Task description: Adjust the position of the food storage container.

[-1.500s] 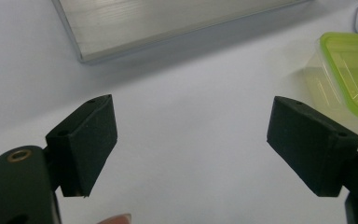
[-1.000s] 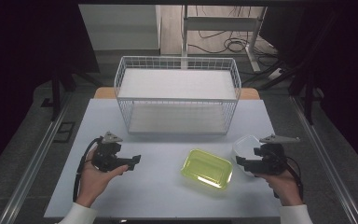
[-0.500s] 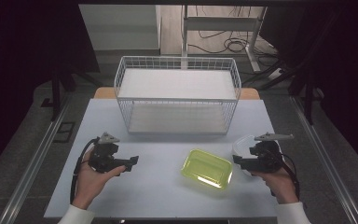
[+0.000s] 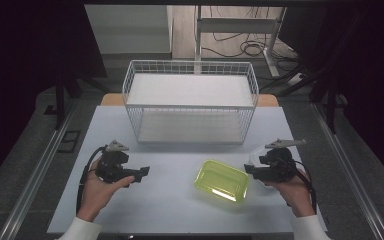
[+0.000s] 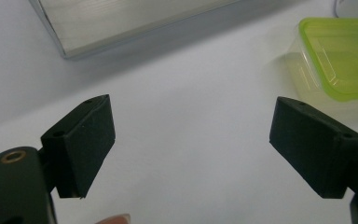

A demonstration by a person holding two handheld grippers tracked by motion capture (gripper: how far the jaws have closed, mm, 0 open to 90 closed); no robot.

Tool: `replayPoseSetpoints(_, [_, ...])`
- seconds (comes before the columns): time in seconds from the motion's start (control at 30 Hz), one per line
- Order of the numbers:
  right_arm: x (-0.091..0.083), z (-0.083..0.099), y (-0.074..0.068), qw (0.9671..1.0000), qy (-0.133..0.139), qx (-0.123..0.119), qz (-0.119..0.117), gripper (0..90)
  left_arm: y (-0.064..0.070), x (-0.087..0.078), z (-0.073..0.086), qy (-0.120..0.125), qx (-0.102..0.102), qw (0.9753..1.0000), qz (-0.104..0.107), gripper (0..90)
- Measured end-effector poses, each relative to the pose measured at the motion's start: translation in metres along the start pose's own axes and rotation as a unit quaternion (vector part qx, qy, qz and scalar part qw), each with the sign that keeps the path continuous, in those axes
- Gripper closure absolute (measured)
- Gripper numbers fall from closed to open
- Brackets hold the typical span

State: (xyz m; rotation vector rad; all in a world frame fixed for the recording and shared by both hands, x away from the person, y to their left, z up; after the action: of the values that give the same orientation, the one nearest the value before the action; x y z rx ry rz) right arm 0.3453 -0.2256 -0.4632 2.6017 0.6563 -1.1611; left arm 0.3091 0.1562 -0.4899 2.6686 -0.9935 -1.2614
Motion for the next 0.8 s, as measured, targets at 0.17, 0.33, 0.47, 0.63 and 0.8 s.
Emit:
replayPoseSetpoints(0.17, [0.015, -0.014, -0.016, 0.9992, -0.03, -0.022, -0.011, 34.7, 0.002, -0.003, -0.002, 0.004, 0.003, 1.0, 0.006, 13.7])
replayPoseSetpoints(0.33, [0.036, -0.026, -0.03, 0.9968, -0.062, -0.048, -0.019, 38.9, 0.002, -0.001, -0.001, -0.002, 0.008, 0.9999, 0.007, 13.4])
replayPoseSetpoints(0.47, [0.052, -0.041, -0.037, 0.9944, -0.079, -0.07, -0.006, 48.8, 0.002, -0.001, 0.0, -0.004, 0.009, 0.9999, 0.005, 13.2])
replayPoseSetpoints(0.63, [0.073, -0.051, -0.048, 0.9886, -0.106, -0.107, -0.007, 64.0, 0.005, -0.004, -0.001, 0.004, 0.012, 0.9999, 0.002, 13.0])
replayPoseSetpoints(0.8, [0.091, -0.053, -0.05, 0.9841, -0.126, -0.125, -0.006, 78.0, 0.005, -0.008, -0.004, 0.021, 0.011, 0.9997, -0.004, 14.0])
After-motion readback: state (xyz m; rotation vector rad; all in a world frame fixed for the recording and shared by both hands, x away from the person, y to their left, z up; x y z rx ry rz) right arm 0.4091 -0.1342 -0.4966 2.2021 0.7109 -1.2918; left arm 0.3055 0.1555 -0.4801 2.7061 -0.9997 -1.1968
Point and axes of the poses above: each handheld gripper's, and its own axes: x roughly forward along the jaws, z roughly out of its underside, y roughly to its right, the point moved 7 cm from there along x, roughly forward along the jaws, and after that the axes turned 8 degrees about z, right-handed, at the moved point
